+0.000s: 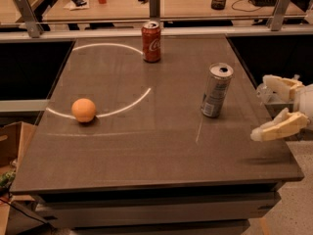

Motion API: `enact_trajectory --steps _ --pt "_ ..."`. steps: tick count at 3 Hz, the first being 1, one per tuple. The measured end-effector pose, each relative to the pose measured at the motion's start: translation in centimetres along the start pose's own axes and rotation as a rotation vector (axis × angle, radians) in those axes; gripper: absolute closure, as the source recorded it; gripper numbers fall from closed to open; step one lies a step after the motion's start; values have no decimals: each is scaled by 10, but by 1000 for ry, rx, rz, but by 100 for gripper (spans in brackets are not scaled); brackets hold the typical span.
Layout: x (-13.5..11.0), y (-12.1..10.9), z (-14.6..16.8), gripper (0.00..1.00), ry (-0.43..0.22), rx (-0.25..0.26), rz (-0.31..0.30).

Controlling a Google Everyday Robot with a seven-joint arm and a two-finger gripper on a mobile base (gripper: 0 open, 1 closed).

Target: Pick redbull can

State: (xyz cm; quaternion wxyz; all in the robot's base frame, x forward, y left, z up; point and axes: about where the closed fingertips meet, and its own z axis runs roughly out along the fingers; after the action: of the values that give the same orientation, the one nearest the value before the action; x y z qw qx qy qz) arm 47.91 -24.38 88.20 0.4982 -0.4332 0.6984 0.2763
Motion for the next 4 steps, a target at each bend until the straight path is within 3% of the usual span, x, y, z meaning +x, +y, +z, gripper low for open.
enact_trajectory --steps 1,2,4 --pt "0 -4 19 0 -5 17 15" --pt "-4 -10 36 0 -55 13 43" --pt "-18 -10 75 0 -144 -43 55"
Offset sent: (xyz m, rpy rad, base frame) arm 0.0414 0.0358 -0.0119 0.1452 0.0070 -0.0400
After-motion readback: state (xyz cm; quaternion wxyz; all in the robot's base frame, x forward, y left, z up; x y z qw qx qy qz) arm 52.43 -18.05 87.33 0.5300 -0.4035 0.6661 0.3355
